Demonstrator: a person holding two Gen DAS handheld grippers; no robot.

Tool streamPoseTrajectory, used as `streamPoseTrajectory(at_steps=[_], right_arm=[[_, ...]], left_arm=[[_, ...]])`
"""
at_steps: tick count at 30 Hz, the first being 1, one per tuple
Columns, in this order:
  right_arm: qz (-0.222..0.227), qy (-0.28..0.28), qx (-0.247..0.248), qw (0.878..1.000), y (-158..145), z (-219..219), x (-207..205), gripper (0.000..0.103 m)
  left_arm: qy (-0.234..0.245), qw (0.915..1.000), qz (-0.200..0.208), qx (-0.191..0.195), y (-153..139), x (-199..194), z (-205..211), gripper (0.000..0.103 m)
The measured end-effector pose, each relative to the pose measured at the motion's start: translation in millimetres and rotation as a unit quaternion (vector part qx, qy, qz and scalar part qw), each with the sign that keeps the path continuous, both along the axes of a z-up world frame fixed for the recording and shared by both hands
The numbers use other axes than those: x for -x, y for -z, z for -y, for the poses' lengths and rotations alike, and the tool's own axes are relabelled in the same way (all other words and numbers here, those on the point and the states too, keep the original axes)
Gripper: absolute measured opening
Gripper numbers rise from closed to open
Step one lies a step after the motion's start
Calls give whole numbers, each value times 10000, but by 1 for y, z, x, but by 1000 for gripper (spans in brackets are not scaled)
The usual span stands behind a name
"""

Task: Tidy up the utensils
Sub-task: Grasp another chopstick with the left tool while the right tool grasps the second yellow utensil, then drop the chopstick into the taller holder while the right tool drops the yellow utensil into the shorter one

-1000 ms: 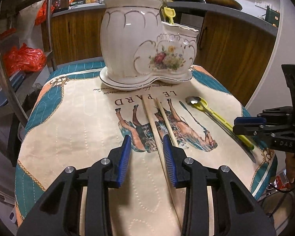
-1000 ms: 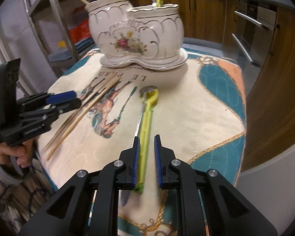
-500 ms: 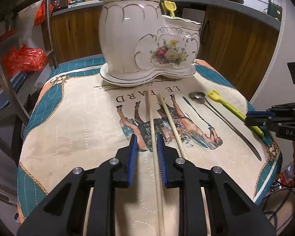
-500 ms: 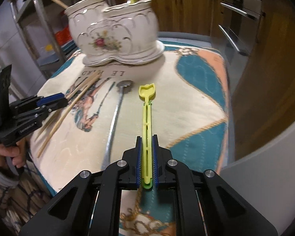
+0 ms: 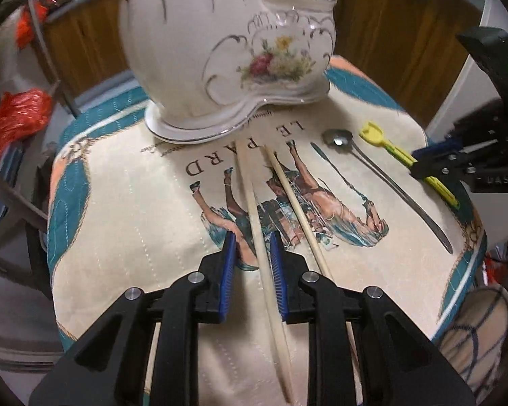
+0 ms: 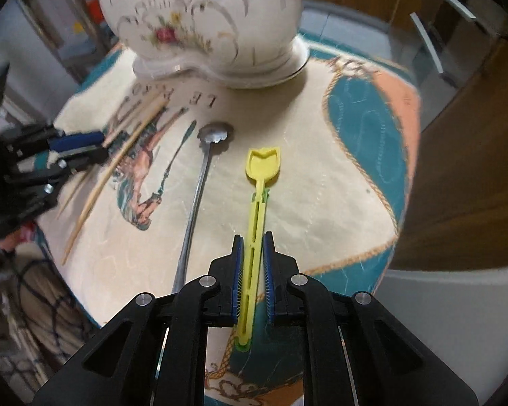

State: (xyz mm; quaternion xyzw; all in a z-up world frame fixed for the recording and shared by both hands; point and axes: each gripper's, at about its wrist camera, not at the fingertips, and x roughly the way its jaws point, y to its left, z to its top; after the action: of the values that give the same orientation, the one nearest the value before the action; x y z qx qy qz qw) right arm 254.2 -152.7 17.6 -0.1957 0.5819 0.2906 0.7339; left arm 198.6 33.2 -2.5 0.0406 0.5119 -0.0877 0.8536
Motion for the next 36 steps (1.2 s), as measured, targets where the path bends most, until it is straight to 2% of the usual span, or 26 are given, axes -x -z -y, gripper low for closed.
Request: streamPoseTrajectory(at_steps=[3,6,11,14,18,22,25,30,36], right_arm=[[-220,-101,247,9994,1,-11,-9,13],[-374,-246,542,9975,3,-20,-13,13],[-497,-328,920,9940,6,-32,-17,13],[-522,-305,962,9935,5,-37,-18,13],[-498,-238,803,9952,3,-39,-17,12],[-510,-81,438,9977,1,-21,-19,11],[-454,57,-13,9990,-5,-7,-18,11],[-172,259,-741,9968,-24,14,-16,11],[92,438,-1560,9867,-41,32,-6,11]], left_arm=[[157,9989,-429,48,-2,-12,-2,20],[349,9957,-861,-64,-4,-24,-1,20],[250,9896,-1411,73,-6,-43,-4,20],[211,9887,-1479,69,-5,-46,-6,18],[141,9897,-1424,106,-5,-43,-11,6],[27,9922,-1185,378,-7,-34,-20,5],[-21,9938,-884,680,-9,-16,-27,5],[-23,9938,-97,1107,-33,12,-35,5],[-20,9865,659,1502,-57,36,-42,5]])
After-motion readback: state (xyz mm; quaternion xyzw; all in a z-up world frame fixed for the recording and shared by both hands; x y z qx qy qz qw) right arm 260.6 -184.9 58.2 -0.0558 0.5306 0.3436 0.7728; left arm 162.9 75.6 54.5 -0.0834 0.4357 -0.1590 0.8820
